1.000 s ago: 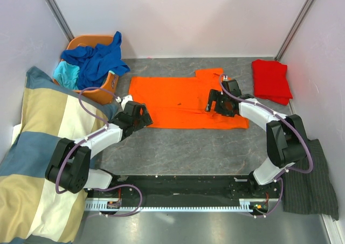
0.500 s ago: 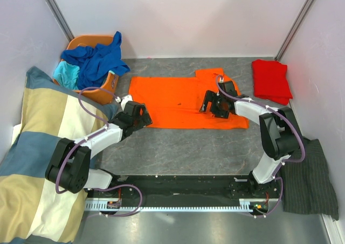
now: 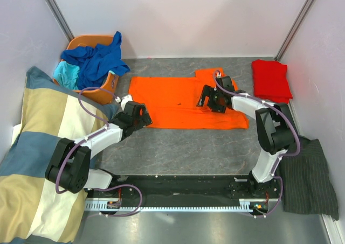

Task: Fold and stack the t-shirts
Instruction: Fold the flattened tshirt in 1/3 of the way

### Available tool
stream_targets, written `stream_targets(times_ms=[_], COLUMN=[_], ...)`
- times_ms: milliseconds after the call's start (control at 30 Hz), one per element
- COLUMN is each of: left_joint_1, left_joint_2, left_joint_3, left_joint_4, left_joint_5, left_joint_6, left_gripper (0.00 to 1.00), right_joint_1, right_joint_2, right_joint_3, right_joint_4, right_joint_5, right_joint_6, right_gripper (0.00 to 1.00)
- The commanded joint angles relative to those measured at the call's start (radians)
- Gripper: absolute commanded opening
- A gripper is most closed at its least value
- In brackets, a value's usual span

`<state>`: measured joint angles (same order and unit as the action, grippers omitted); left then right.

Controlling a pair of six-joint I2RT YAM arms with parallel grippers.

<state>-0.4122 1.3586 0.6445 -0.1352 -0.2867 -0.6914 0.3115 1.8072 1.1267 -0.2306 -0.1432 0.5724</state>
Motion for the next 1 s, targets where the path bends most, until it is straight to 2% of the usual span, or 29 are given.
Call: stream_targets(times_ms=[0,233,333,467,567,800,967], left_joint_1=[-0.004,-0.004,-0.004,-0.004,-0.004,-0.004,-0.004], left_joint_2=[-0.027,-0.053,-0.064,-0.076,-0.087,-0.078,-0.047], left_joint_3=[0.018,0.014,0.014,0.015,0.012,0.029,0.056], left_joint_4=[-0.017,-0.034,-0.043,-0.044,-0.050,-0.047,-0.040], left_joint_5=[-0.034,-0.043,-0.043,-0.042,-0.040,-0.049,-0.049], left_joint_6=[-0.002,0.010,0.012,0.015,0.018,0.021,0.029], left_gripper=[1.00,1.00,1.00,1.00,1.00,1.00,1.00], right_joint_1=[0.006,0.008,0.009,0.009,0.009,0.012,0.046], right_joint_2=[0.056,0.164,0.211,0.212,0.178,0.006,-0.049], right_joint_3=[0.097,0.246,0.341,0.372,0.390,0.308,0.188], right_joint_4=[0.033,0.037,0.057,0.145,0.143,-0.047,-0.160], right_joint_5=[-0.013,-0.018,-0.067,-0.159,-0.180,-0.006,0.137], right_joint_6=[-0.006,-0.009,-0.019,-0.034,-0.063,-0.141,-0.193], right_gripper=[0.98,0.98,0.98,0.98,0.98,0.98,0.98])
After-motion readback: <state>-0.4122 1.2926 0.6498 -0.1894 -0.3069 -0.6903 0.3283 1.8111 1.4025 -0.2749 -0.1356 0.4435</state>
